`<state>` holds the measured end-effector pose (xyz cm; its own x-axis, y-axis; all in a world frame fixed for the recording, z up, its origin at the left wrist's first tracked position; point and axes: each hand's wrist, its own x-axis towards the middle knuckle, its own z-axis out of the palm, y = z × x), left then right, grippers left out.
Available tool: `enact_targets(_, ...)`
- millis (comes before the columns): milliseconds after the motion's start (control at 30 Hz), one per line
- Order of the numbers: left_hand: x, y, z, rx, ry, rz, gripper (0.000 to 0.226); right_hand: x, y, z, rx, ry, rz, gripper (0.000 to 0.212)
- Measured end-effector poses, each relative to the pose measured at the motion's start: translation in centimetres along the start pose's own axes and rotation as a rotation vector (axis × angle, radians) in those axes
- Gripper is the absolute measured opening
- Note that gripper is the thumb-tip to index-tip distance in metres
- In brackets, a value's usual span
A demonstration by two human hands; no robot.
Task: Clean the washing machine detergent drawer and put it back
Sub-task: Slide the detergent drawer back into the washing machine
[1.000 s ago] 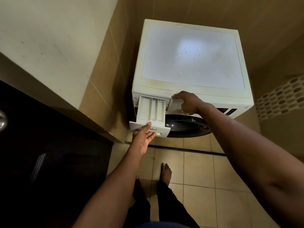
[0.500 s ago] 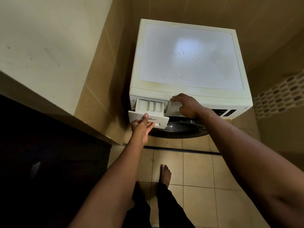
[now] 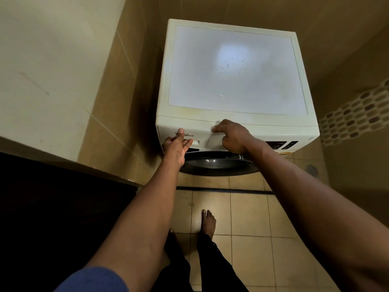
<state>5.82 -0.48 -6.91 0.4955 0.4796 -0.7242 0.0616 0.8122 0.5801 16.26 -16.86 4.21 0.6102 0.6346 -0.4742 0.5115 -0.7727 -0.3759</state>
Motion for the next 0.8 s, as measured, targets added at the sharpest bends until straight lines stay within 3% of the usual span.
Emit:
enact_targets(300,-1.0,-0.4,-1.0,0.017,-0.057,0.006,0.025,-0.4,-0.5,0.8,-0.004,-0.026,0.031,0.065)
enact_targets(567,-7.0,-3.2,-6.9,-0.032,-0.101,-0.042,0.034,-0.7,-0.7,0.4,-0.030,-0.038,0.034,0.067)
enact_targets(800,-11.1,-6.4,-11.7,-0.095,-0.093,-0.083,0.013,-0.9,-0.8,0.7,-0.057,-0.030,0.014,0.067)
